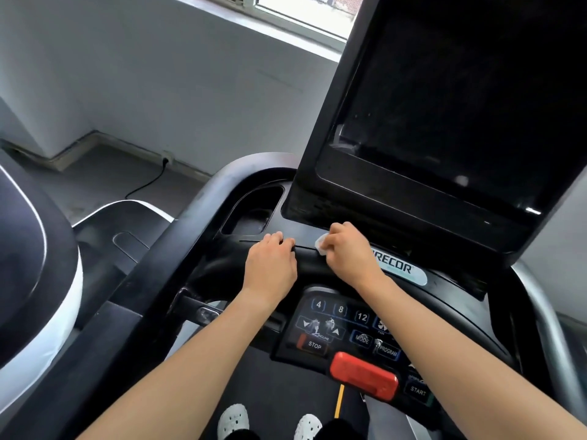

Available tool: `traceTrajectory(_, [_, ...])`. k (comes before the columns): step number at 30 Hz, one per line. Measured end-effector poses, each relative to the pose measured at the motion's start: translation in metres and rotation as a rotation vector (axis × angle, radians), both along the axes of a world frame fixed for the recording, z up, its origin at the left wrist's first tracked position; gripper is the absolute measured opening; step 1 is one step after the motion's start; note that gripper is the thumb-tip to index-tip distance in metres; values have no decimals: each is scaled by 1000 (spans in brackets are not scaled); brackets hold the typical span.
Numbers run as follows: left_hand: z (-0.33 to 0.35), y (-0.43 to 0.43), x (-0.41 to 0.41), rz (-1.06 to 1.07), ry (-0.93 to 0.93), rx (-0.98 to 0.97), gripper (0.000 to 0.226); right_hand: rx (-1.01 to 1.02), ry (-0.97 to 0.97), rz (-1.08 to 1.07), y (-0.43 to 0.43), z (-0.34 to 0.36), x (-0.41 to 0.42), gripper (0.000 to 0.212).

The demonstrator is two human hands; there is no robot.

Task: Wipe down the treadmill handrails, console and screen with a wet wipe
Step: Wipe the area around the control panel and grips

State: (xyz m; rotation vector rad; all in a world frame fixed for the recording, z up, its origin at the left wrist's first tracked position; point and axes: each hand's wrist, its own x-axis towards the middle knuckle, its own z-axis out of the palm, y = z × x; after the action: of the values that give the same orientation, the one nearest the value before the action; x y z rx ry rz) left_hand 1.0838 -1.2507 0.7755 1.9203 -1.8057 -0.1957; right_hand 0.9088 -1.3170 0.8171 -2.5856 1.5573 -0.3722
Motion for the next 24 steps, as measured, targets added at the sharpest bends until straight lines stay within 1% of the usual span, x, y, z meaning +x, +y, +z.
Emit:
traceTrajectory(3, [0,-2,-1,-2,-7,22,23,-77,46,-160,7,0,-15,25])
traceTrajectory(5, [-1,-2,-1,0,-23,35,23,-99,45,-196,11,-1,-9,23])
traceTrajectory(6, [0,-2,-1,4,-32,41,24,-102,24,-174,12,-1,-3,21])
traceTrajectory(8, [2,-2,-2,6,-47,50,25,-66,-6,-64,13,-2,13,19])
traceTrajectory(10, [4,-2,-3,8,-61,61,26,8,12,59,13,-1,23,21])
traceTrajectory(12, [6,-3,-3,7,-79,75,26,61,10,107,11,1,21,23])
traceTrajectory(14, [8,-4,-4,3,-91,90,25,37,0,69,10,5,9,20])
traceTrajectory(17, [9,-6,-5,-6,-81,105,24,-62,-42,-120,8,7,-22,16])
traceTrajectory(20, [10,-6,-3,-16,-101,107,24,-71,-71,-283,5,3,-39,18])
traceTrajectory(22, [13,-6,-5,-14,-117,115,22,-60,-66,-269,7,1,-33,19])
traceTrajectory(24, [17,-7,-8,-2,-153,139,22,-29,-71,-179,10,1,-19,19])
